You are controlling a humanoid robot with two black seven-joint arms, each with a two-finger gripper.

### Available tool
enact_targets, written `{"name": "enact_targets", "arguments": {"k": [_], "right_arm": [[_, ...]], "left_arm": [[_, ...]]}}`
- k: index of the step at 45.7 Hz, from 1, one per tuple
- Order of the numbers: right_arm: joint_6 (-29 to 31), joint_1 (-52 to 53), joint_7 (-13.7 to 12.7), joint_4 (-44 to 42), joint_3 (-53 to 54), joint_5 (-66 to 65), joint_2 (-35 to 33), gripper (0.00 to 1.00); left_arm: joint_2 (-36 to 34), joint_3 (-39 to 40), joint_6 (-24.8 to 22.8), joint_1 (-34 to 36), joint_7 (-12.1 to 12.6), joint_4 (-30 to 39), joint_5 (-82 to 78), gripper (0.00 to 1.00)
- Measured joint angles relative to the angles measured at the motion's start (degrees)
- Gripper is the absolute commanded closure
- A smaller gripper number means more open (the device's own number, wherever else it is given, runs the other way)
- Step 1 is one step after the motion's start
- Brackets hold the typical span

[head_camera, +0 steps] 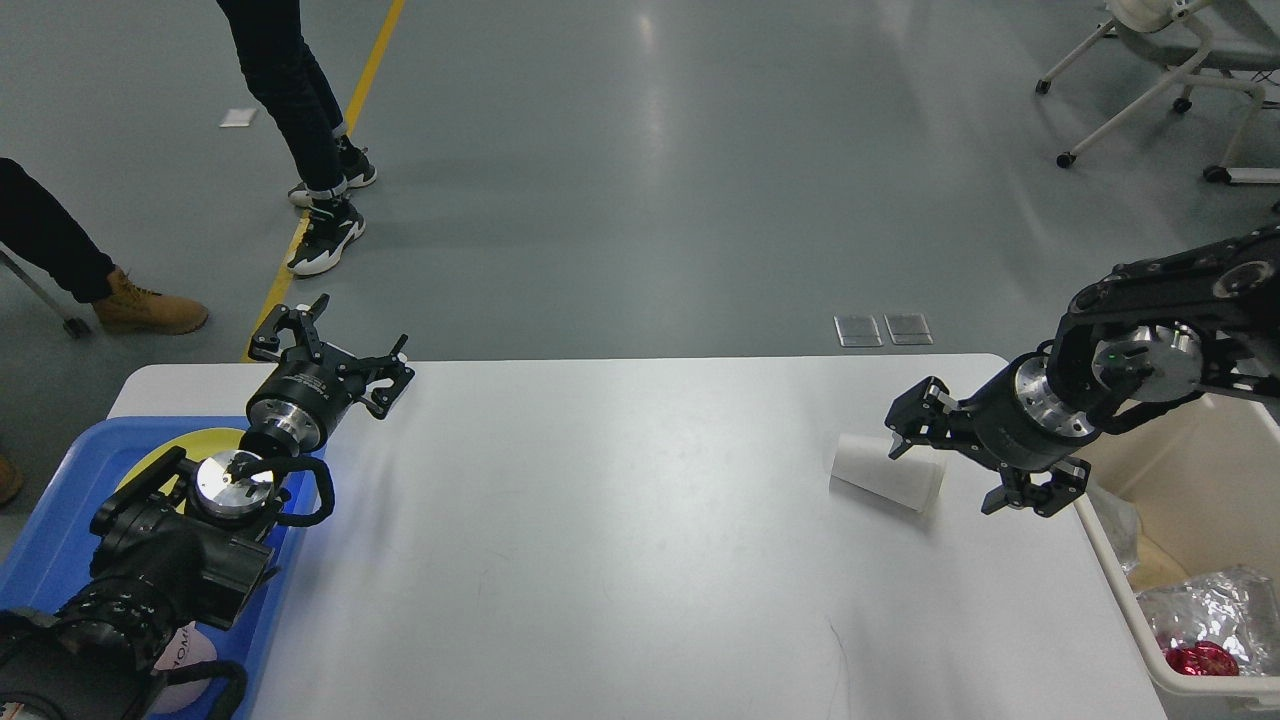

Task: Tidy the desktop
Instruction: 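Lower the right gripper around the white paper cup and close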

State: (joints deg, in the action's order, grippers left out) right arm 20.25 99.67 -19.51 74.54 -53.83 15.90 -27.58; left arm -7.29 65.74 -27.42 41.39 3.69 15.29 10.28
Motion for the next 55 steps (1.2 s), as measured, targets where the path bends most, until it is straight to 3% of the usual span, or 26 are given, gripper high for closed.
{"name": "enact_targets", "arguments": {"k": [10,28,42,55], "right_arm": [[0.1,-5.6,-0.4,-6.2,0.3,8.3,0.2,0.00],[-0.1,-10.3,-0.1,-8.5,0.7,1.3,0.5,0.00],[-0.9,-16.8,-0.4,-14.8,7.9,1.6,0.2,0.00],[-6.9,-27.0,-0.3,-22.6,18.9,2.9,0.1,0.00]], "left_arm": [[0.0,0.0,0.0,0.0,0.0,0.0,0.0,0.04],[0.0,0.0,0.0,0.0,0.0,0.0,0.0,0.04],[0.0,0.0,0.0,0.0,0.0,0.0,0.0,0.04],[0.0,0.0,0.0,0.0,0.0,0.0,0.0,0.04]]}}
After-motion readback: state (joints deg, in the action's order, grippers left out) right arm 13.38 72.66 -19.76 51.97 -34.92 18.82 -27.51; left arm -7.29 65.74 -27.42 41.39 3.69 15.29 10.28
